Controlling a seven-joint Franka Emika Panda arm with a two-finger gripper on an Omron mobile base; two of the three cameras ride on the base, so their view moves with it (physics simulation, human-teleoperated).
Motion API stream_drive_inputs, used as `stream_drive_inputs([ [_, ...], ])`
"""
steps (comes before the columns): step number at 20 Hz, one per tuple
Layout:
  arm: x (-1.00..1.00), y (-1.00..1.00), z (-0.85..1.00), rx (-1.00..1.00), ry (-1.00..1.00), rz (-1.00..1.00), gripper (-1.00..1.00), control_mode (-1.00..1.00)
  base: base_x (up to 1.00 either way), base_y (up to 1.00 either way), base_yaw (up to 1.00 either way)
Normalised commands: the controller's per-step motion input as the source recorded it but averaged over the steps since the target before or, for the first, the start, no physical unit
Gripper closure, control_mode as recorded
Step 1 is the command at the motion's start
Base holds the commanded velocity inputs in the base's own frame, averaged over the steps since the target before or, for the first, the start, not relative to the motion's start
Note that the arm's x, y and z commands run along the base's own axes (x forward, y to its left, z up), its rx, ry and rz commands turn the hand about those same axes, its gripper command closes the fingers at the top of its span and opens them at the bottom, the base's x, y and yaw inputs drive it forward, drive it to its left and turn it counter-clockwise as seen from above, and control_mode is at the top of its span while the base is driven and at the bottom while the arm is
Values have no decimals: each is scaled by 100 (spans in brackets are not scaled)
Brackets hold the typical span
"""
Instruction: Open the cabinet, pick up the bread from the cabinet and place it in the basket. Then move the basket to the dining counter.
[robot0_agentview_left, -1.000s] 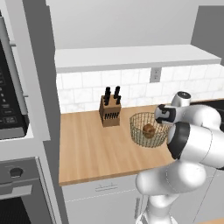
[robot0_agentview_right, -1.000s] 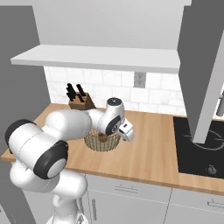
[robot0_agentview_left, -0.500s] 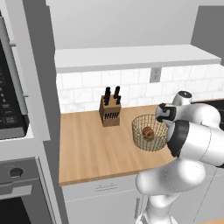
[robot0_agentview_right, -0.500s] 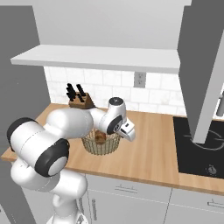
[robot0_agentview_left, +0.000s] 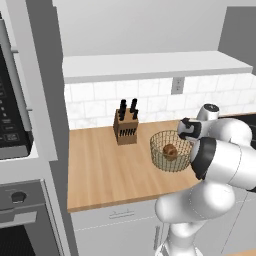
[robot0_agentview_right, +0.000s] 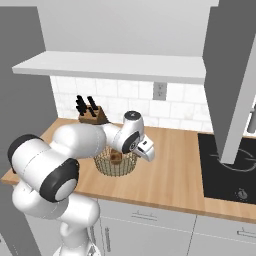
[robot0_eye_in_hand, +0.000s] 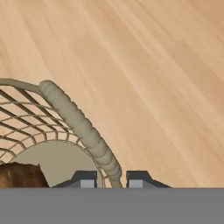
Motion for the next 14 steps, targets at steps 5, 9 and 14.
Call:
stream_drive_inputs([
  [5,0,0,0,0,0,0,100,-100,0,0,0],
  [9,-10,-1,1,0,-4,0,100,-100,0,0,0],
  [14,-39,-9,14,0,-5,0,100,-100,0,0,0],
])
